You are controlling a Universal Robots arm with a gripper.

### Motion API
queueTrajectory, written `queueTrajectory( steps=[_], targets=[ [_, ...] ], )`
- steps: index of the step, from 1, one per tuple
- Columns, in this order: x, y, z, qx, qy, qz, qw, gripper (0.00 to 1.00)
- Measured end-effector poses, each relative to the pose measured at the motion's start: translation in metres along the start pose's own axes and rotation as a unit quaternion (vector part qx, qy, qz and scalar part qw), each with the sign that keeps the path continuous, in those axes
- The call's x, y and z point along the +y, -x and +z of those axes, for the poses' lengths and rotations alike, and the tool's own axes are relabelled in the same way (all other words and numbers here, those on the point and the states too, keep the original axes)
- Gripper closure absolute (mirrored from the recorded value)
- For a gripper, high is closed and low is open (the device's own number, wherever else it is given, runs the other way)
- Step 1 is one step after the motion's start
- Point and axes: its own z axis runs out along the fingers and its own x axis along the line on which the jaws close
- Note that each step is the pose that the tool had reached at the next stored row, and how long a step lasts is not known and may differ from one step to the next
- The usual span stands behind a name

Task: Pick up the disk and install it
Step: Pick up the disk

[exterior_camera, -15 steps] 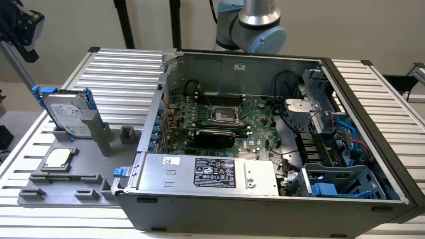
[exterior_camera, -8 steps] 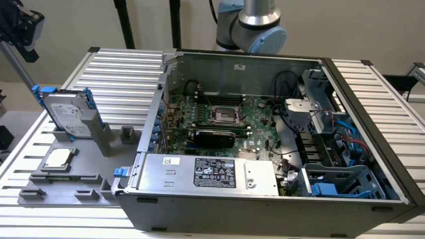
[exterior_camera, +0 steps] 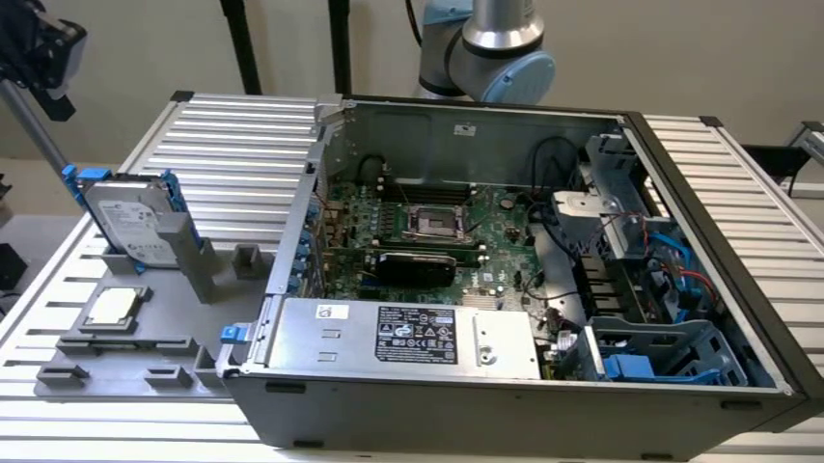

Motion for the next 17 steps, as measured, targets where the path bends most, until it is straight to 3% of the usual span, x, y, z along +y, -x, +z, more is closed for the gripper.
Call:
queueTrajectory(
  steps=[5, 9, 13, 17],
  targets=[
    [0.0, 0.0001, 0.0001, 0.0021, 0.0007, -0.046, 0.999, 0.89],
    [0.0, 0.0001, 0.0003, 0.0038, 0.0013, -0.081, 0.9967, 0.89],
    [0.0, 0.0001, 0.0006, 0.0055, 0.0019, -0.117, 0.9931, 0.89],
    [-0.0001, 0.0001, 0.001, 0.0072, 0.0025, -0.154, 0.9881, 0.89]
  ],
)
